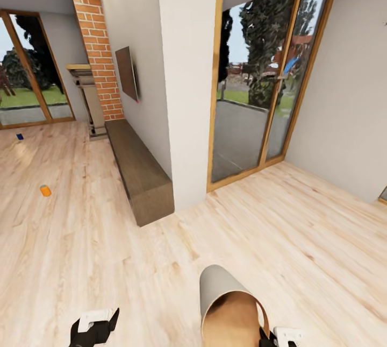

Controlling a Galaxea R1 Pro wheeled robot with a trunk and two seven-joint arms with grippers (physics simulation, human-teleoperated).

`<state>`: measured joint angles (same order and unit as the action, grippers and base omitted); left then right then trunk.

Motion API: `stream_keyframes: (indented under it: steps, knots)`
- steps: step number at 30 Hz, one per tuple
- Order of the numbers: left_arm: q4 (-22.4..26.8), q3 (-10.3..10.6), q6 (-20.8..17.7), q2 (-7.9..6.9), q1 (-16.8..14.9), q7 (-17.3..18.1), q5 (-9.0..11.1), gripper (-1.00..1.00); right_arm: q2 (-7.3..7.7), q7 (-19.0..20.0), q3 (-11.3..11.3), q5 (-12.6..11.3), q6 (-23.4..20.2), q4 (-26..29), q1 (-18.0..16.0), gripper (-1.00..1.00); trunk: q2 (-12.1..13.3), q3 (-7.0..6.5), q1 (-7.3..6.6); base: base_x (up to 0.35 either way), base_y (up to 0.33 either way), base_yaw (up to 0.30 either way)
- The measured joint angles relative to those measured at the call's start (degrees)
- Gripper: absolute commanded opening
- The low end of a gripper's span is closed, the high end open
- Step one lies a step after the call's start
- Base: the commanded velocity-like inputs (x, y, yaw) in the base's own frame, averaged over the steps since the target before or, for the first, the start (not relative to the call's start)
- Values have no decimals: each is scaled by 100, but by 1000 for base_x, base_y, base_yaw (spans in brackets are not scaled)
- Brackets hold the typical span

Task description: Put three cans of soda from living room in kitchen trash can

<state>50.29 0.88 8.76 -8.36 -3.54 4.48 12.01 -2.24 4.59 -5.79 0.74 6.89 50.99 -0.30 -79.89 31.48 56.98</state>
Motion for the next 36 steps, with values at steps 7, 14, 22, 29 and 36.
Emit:
stream_keyframes:
  steps: [7, 14, 22, 29, 36]
  knots:
    - [-2, -22, -10, 1, -6, -8, 6, 100, -3, -15, -2, -2, 5, 297, 5, -100, 0, -17, 0, 324, 0, 245]
    - [-1, -42, -38, -5, -6, -1, 12, 100, -3, -17, -2, -1, 6, 564, 5, -100, 0, -34, 0, 325, 0, 245]
    - [-1, -48, -49, -7, -6, 0, 12, 100, -3, -15, 4, 0, 6, 586, 5, -100, 0, -55, 0, 325, 0, 245]
    - [-1, -53, -50, -6, -6, 0, 12, 100, 0, -16, 6, -1, 6, 575, 6, -100, 0, -72, 0, 325, 0, 245]
    - [31, -59, -74, -44, -14, 8, 51, 100, 5, -14, 19, -1, 6, 569, 5, -100, 0, -90, 0, 325, 0, 245]
